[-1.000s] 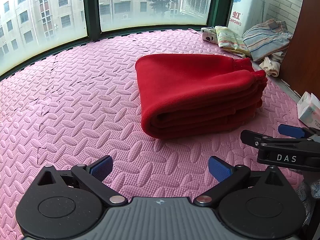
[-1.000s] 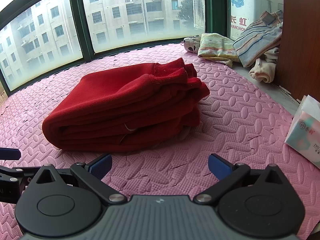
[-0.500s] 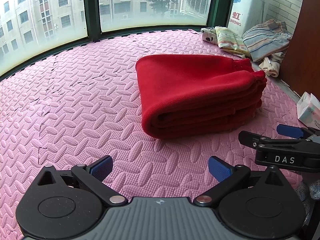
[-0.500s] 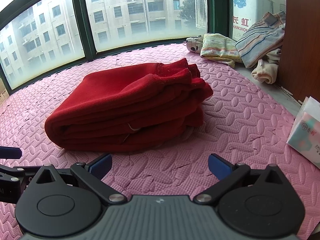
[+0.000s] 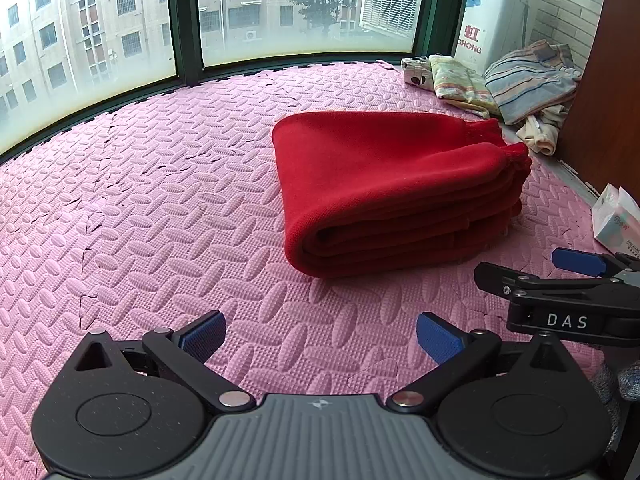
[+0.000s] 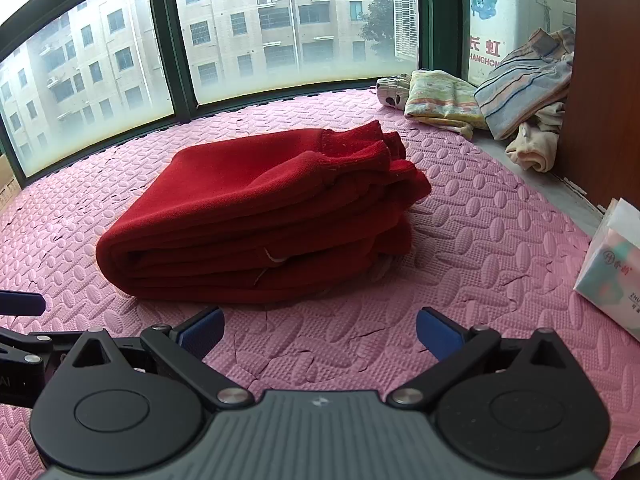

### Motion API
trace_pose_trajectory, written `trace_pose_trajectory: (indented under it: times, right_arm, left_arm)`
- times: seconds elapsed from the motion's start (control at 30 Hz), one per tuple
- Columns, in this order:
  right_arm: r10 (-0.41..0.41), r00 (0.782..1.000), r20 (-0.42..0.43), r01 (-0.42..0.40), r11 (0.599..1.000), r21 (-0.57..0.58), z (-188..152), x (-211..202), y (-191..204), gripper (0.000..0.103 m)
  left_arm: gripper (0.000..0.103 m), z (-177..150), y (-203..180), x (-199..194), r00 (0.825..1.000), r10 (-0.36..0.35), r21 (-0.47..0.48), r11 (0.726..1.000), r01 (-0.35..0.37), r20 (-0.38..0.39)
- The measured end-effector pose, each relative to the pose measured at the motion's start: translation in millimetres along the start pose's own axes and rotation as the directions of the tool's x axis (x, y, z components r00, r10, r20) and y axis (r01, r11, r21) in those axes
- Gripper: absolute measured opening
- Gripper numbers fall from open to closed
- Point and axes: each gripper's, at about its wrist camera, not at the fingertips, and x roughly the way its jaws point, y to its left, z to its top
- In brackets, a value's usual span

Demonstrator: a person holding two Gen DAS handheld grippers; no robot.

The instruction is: Fold clothes

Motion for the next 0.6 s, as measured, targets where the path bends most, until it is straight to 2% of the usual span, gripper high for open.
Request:
trace_pose_trajectory:
  times: [0.6]
  right_arm:
    - [-0.001, 1.0, 0.004, 0.001, 1.0, 0.006, -1.0, -1.4, -1.2, 0.103]
  left_arm:
    - [0.103, -1.2, -2.4, -0.4, 1.0, 0.0, 0.002, 1.0, 0.0, 0.0]
